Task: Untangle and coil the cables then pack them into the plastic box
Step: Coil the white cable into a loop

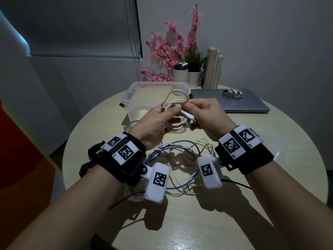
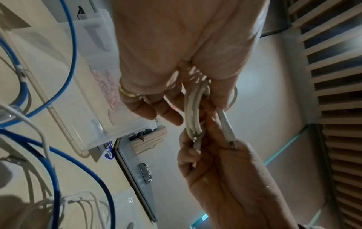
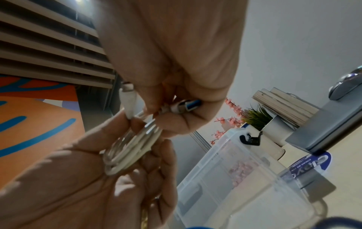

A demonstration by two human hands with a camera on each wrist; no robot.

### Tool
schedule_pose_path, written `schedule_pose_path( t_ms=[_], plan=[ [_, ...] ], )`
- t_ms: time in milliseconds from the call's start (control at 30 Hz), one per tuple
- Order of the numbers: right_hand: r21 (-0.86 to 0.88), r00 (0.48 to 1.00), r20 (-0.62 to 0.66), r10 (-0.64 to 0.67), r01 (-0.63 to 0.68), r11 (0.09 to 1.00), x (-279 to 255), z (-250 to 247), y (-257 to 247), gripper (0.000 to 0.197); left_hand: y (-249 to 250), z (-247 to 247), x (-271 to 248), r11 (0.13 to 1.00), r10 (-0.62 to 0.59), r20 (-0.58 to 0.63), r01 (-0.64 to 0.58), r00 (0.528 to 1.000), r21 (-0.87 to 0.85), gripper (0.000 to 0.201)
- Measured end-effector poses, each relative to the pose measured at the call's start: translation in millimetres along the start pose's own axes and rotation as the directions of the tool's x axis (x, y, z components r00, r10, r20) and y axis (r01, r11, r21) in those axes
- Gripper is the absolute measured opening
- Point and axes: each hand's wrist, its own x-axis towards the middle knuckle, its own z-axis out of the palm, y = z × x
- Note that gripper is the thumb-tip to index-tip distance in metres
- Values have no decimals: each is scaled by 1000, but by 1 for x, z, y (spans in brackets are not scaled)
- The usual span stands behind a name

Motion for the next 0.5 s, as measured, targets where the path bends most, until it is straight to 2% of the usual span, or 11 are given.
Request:
schedule_pose_path(
  t_ms=[167,267,400,467,500],
  plan=[
    [65,997,-51,55,-52,997,2,-6,1,17,-4,-3,-2,986,-120,112,105,986,126,6],
    [98,997,-53,50,-44,994,3,-6,2,17,-4,-1,-4,986,-163,150,158,975,49,14],
    [129,996,-77,54,-44,991,4,-6,1,20,-3,1,-5,983,-181,114,185,977,-24,21],
    [124,994,-94,53,-41,991,4,-7,2,23,-2,1,-5,974,-225,97,224,970,17,10],
    [115,993,-105,47,-35,993,5,-6,2,23,-3,0,-5,969,-246,85,243,965,45,16]
  ],
)
